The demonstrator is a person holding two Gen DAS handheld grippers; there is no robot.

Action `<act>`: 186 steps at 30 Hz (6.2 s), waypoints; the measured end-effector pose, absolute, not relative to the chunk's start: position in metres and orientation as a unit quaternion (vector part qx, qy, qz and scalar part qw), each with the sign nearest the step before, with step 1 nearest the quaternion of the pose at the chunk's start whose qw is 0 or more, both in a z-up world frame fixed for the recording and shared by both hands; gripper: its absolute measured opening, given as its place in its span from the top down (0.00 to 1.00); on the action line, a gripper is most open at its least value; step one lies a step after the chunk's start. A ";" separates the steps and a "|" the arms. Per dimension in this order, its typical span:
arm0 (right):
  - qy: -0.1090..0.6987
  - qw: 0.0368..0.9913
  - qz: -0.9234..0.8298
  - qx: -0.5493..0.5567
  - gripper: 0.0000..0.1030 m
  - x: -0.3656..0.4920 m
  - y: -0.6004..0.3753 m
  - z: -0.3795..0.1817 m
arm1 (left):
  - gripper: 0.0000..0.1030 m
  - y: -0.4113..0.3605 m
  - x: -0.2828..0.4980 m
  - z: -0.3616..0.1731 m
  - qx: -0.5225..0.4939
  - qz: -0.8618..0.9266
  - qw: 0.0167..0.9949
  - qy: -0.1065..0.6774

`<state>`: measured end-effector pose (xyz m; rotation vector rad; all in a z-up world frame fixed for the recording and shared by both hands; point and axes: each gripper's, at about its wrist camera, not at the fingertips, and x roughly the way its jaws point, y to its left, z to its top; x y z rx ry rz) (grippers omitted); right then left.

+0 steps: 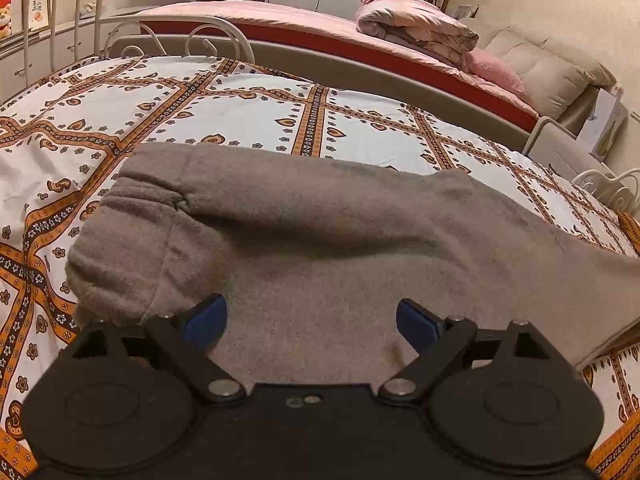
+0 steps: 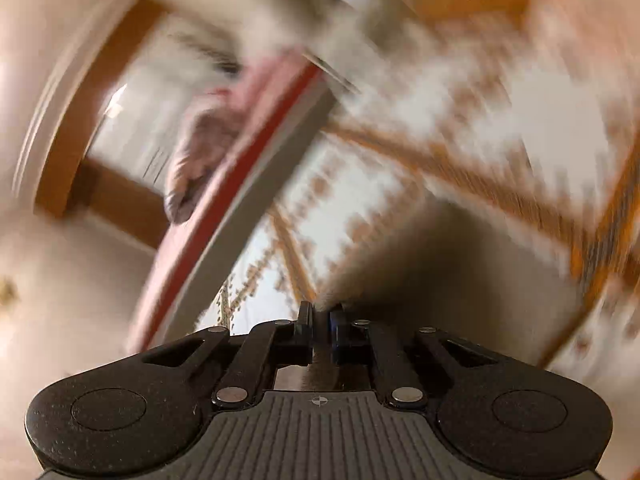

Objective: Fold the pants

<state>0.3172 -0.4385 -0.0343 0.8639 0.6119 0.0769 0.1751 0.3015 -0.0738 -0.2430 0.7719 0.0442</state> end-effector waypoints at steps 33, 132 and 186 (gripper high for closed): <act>0.171 0.915 0.028 0.366 0.92 0.292 -0.453 0.021 | 0.16 0.294 0.175 -0.075 -0.098 0.020 0.920 0.379; 0.397 0.788 0.457 -0.108 0.95 0.451 0.060 -0.081 | 0.59 0.381 0.231 -0.072 -0.124 0.040 0.933 0.335; 0.360 0.801 -0.071 0.474 0.86 0.289 -0.517 -0.103 | 0.06 0.268 0.187 -0.086 0.034 0.026 0.917 0.398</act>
